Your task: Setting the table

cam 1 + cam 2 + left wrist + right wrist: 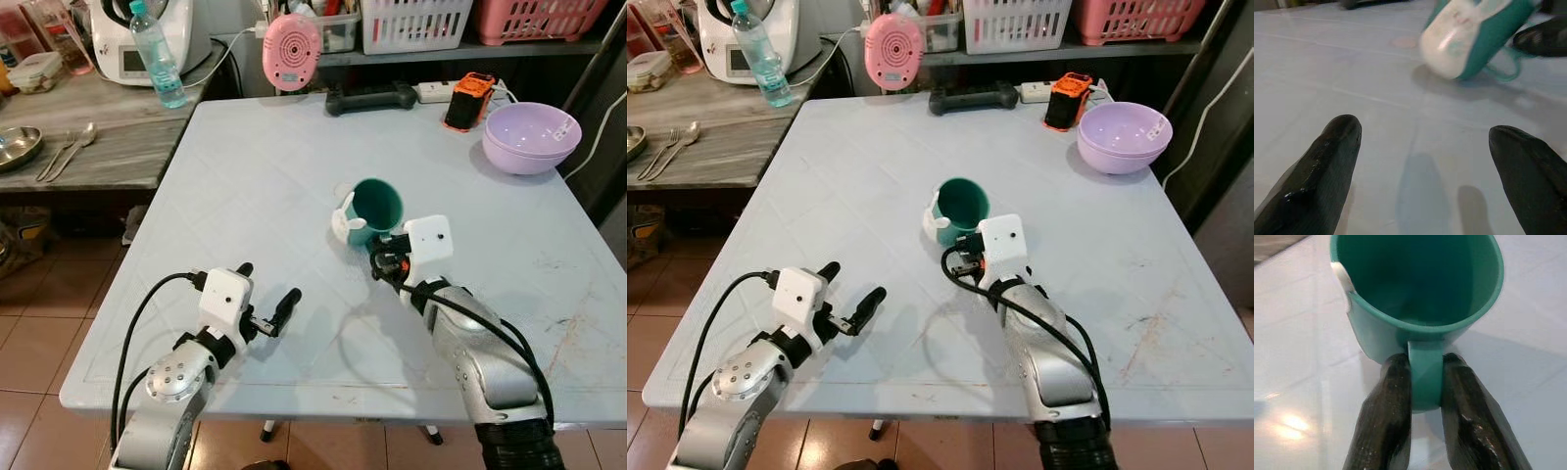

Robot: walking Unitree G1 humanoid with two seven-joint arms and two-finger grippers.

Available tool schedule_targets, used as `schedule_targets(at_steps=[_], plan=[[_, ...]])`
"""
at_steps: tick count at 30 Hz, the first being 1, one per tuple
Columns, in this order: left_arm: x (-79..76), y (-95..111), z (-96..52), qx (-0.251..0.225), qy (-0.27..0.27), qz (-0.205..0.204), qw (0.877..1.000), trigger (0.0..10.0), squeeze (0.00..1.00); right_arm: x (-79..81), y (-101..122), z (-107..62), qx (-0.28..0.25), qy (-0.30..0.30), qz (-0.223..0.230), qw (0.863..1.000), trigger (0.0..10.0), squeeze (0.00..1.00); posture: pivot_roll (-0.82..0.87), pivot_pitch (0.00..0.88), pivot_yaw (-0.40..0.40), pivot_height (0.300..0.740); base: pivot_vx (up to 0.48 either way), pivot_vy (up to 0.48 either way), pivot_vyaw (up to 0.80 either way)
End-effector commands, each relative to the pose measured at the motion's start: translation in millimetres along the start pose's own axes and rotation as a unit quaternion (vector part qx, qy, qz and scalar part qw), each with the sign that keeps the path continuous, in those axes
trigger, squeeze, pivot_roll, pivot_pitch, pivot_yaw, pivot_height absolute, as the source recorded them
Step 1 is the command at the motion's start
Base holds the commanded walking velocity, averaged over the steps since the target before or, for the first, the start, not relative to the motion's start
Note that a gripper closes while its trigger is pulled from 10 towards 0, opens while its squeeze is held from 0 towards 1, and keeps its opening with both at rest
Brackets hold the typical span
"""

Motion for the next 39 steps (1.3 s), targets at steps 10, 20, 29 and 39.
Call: schedule_targets(at_steps=[10,20,29,39], plan=[[-15.0,17,-2.6,-0.037,-0.104,-0.023,0.994,10.0,0.0,9.2,-9,-13.0,0.09,0.025,0.015,0.996,0.0,0.0,0.0,0.082,0.043,0.74,0.0,0.0,0.0],[-16.3,18,-3.4,-0.037,-0.117,-0.018,0.992,10.0,0.0,11.8,-13,-14.3,0.126,0.04,-0.058,0.99,0.1,0.0,-0.01,0.077,0.037,0.74,0.0,0.0,0.0],[-19.9,17,-1.5,-0.036,-0.114,-0.02,0.993,10.0,0.0,10.0,-5,-8.3,0.119,0.046,-0.097,0.987,10.0,1.0,-0.01,0.073,0.024,0.74,0.0,0.0,0.0],[-18.5,16,-2.6,-0.031,-0.106,-0.021,0.994,10.0,0.0,17.5,15,-1.2,0.055,0.042,-0.126,0.99,10.0,1.0,0.0,0.07,0.033,0.74,0.0,0.0,0.0]])
Point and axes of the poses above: a point about 5 cm out from each wrist's last joint towards the gripper, its own z axis pointing out of the wrist towards the gripper, its own y axis along the axis of the wrist's last joint, x = y × z, the point moved 2 cm from there along z, pointing out of the wrist towards the gripper, and after that the axes turned 8 degrees about z, right-handed, at the moved point
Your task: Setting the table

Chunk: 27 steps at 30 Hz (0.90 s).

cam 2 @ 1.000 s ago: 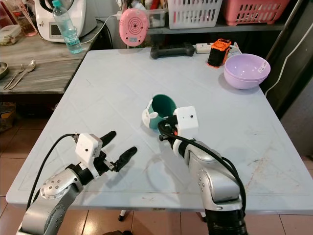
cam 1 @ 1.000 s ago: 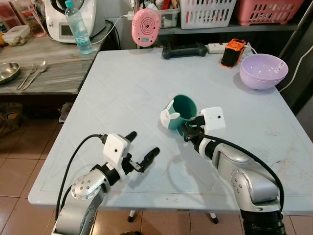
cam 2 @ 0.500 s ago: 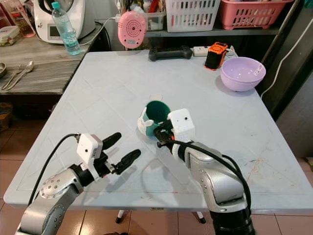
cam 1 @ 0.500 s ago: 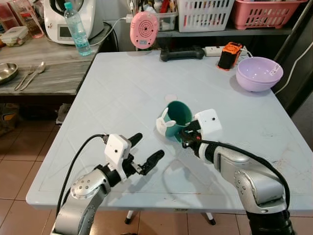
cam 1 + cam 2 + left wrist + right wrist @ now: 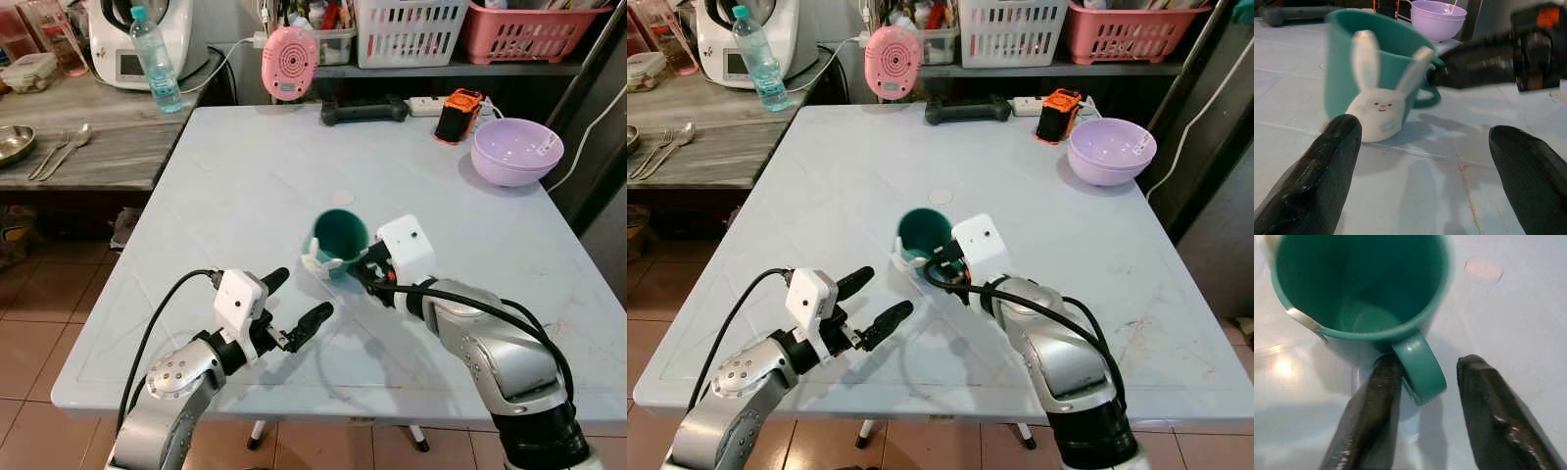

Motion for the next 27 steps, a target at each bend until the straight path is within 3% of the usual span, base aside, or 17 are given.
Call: schedule_targets(at_steps=[1,9,17,23,27], plan=[[1.0,4,-1.3,0.0,0.004,0.01,1.0,10.0,0.0,1.5,9,1.5,-0.023,-0.001,-0.006,1.0,10.0,1.0,0.0,0.068,0.035,0.74,0.0,0.0,0.0],[1.7,5,-1.3,0.002,0.004,0.014,1.0,10.0,0.0,2.6,22,-0.2,-0.066,-0.003,-0.012,0.998,10.0,1.0,0.0,0.06,0.037,0.74,0.0,0.0,0.0],[4.1,6,-3.9,0.001,0.012,0.016,1.0,10.0,0.0,-4.2,32,-15.3,-0.166,-0.024,-0.04,0.985,10.0,1.0,0.01,0.055,0.034,0.74,0.0,0.0,0.0],[6.8,8,-8.2,0.0,0.009,0.015,1.0,10.0,0.0,-20.5,11,-29.3,-0.171,-0.042,-0.031,0.984,10.0,1.0,0.01,0.063,0.036,0.74,0.0,0.0,0.0],[10.6,8,-7.3,0.001,0.011,0.017,1.0,10.0,0.0,-29.5,-5,-38.5,-0.172,-0.018,-0.019,0.985,10.0,1.0,0.0,0.076,0.041,0.74,0.0,0.0,0.0]])
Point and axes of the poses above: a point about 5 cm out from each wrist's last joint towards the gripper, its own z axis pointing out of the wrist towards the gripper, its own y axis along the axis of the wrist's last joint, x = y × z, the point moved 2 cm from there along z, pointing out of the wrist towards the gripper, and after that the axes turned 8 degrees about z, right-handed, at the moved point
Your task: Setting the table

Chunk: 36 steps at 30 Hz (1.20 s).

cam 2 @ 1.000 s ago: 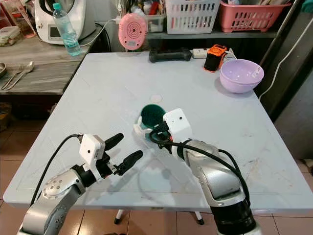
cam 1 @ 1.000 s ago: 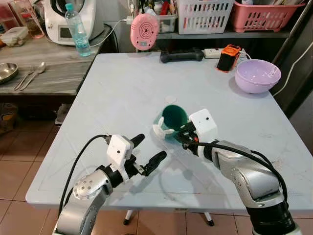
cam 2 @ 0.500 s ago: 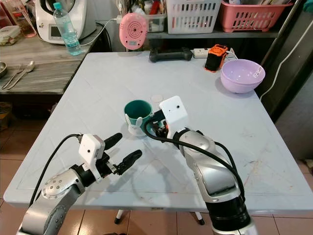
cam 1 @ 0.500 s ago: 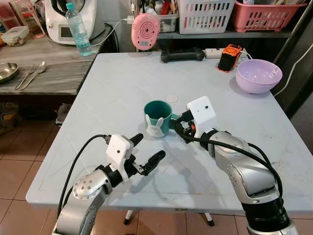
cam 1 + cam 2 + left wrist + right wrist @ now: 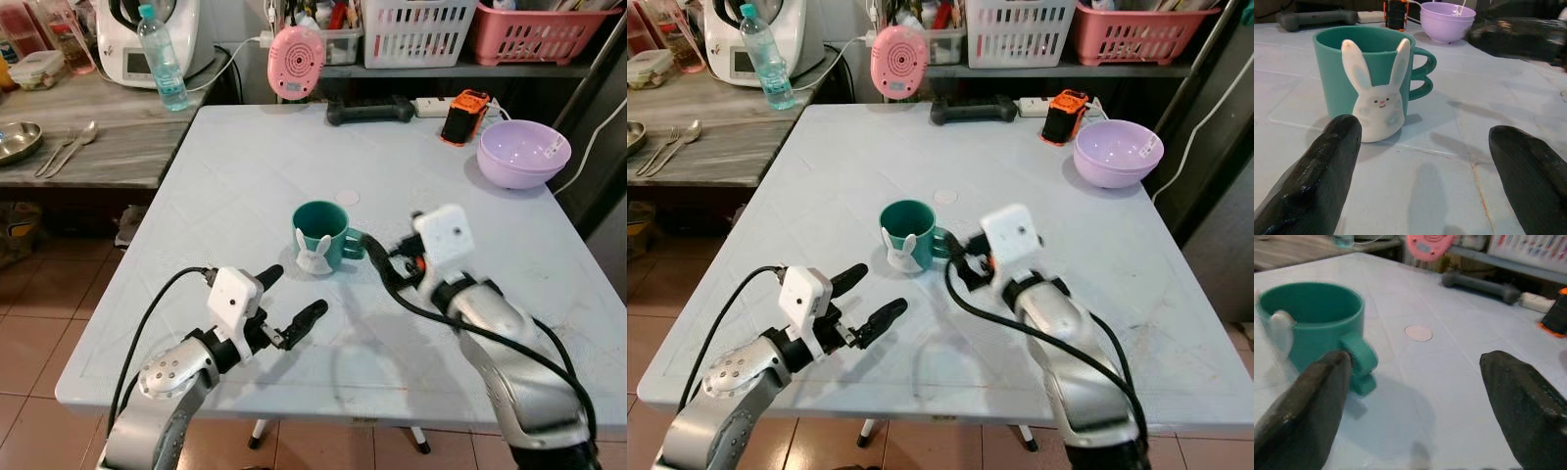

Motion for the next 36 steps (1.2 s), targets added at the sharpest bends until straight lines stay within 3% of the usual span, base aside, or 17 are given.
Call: schedule_targets(at_steps=[1,7,11,12,13,14,18,28,36], plan=[[4.0,3,-0.5,-0.001,-0.001,0.005,1.0,10.0,0.0,-2.9,1,-5.3,-0.018,0.024,0.008,1.0,10.0,1.0,0.0,0.085,0.048,0.74,0.0,0.0,0.0],[4.9,4,0.3,-0.002,-0.002,0.006,1.0,10.0,0.0,-24.4,-15,-5.8,0.0,0.053,0.029,0.998,10.0,1.0,0.0,0.102,0.063,0.74,0.0,0.0,0.0],[4.9,5,-0.1,-0.002,-0.003,0.006,1.0,10.0,0.0,-26.6,-16,-5.6,0.005,0.064,0.026,0.998,10.0,1.0,0.01,0.109,0.068,0.74,0.0,0.0,0.0],[4.9,5,-1.0,-0.001,-0.004,0.007,1.0,10.0,0.0,-28.7,-17,-5.1,0.008,0.08,0.032,0.996,10.0,0.83,0.02,0.117,0.072,0.74,0.0,0.0,0.0],[4.5,5,-4.3,0.004,-0.007,0.009,1.0,10.0,0.0,-34.7,-19,-3.0,0.018,0.117,0.034,0.992,10.0,0.53,0.03,0.128,0.076,0.74,0.0,0.0,0.0],[4.3,4,-6.2,0.005,-0.007,0.009,1.0,10.0,0.0,-37.8,-20,-1.4,0.022,0.126,0.037,0.991,10.0,0.0,0.04,0.134,0.078,0.74,0.0,0.0,0.0],[3.6,3,-11.5,0.01,-0.007,0.007,1.0,10.0,0.0,-40.5,-20,6.5,0.024,0.157,0.049,0.986,10.0,0.0,0.06,0.147,0.081,0.74,0.0,0.0,0.0],[1.8,3,-20.7,0.02,-0.004,0.008,1.0,10.0,0.0,-28.5,-18,31.5,0.031,0.242,0.057,0.968,10.0,0.0,0.09,0.157,0.082,0.74,0.0,0.0,0.0],[0.1,5,-21.1,0.019,-0.007,0.01,1.0,10.0,0.0,-20.3,-14,46.0,0.03,0.272,0.047,0.961,10.0,0.0,0.1,0.16,0.073,0.74,0.0,0.0,0.0]])
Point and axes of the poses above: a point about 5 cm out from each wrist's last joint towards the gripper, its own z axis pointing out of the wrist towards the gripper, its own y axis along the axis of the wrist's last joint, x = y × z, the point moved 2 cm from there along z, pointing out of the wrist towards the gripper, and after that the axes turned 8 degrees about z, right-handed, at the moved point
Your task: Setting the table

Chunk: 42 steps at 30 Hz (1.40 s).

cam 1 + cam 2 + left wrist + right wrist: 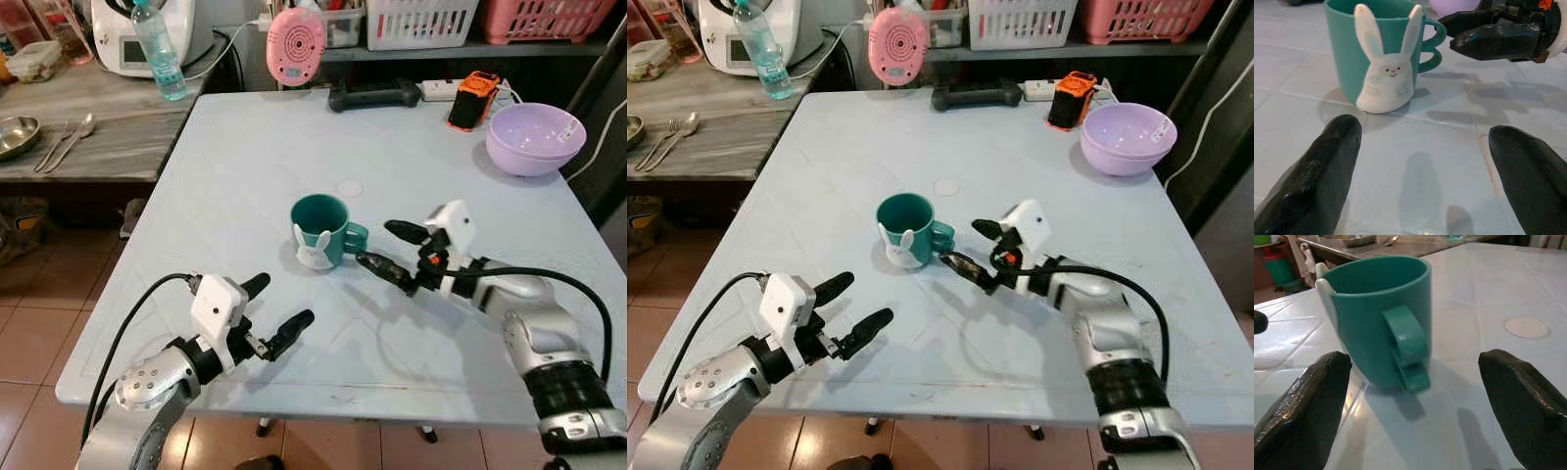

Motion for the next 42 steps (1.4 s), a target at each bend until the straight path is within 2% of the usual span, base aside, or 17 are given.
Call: schedule_targets(at_steps=[1,2,3,4,6,7,8,25,42], plan=[[0.2,4,-2.0,-0.002,-0.001,0.005,1.0,10.0,0.0,2.9,1,6.5,0.004,0.019,-0.007,1.0,10.0,0.0,0.1,0.16,0.071,0.74,0.0,0.0,0.0],[0.2,4,-2.0,-0.002,-0.001,0.005,1.0,10.0,0.0,2.9,1,6.5,0.004,0.019,-0.007,1.0,10.0,0.0,0.1,0.16,0.071,0.74,0.0,0.0,0.0],[-0.1,4,-1.9,-0.002,-0.001,0.005,1.0,10.0,0.0,3.4,2,9.0,0.004,0.024,-0.009,1.0,6.3,0.0,0.1,0.159,0.069,0.74,0.0,0.0,0.0],[-0.4,4,-2.0,-0.003,0.0,0.004,1.0,10.0,0.0,3.3,4,11.5,0.003,0.025,-0.012,1.0,5.1,0.0,0.1,0.16,0.067,0.74,0.0,0.0,0.0],[-1.0,4,-2.4,-0.002,0.001,0.004,1.0,10.0,0.0,2.2,5,13.9,0.002,0.028,-0.015,1.0,3.2,0.0,0.1,0.159,0.066,0.74,0.0,0.0,0.0],[-1.3,4,-2.6,-0.002,0.002,0.003,1.0,10.0,0.0,1.6,6,14.6,0.002,0.029,-0.015,0.999,3.2,0.0,0.1,0.159,0.066,0.74,0.0,0.0,0.0],[-1.8,3,-3.0,-0.001,0.002,0.003,1.0,10.0,0.0,0.8,6,15.2,0.001,0.031,-0.018,0.999,0.0,0.0,0.11,0.158,0.065,0.74,0.0,0.0,0.0],[-4.4,3,-5.3,0.004,0.001,0.002,1.0,10.0,0.0,-1.4,21,18.5,-0.019,0.052,-0.047,0.997,0.0,0.0,0.11,0.15,0.068,0.74,0.0,0.0,0.0],[-2.0,2,-4.4,0.009,-0.004,0.004,1.0,10.0,0.0,2.0,20,20.9,-0.027,0.063,-0.038,0.997,0.0,0.0,0.11,0.141,0.075,0.74,0.0,0.0,0.0]])
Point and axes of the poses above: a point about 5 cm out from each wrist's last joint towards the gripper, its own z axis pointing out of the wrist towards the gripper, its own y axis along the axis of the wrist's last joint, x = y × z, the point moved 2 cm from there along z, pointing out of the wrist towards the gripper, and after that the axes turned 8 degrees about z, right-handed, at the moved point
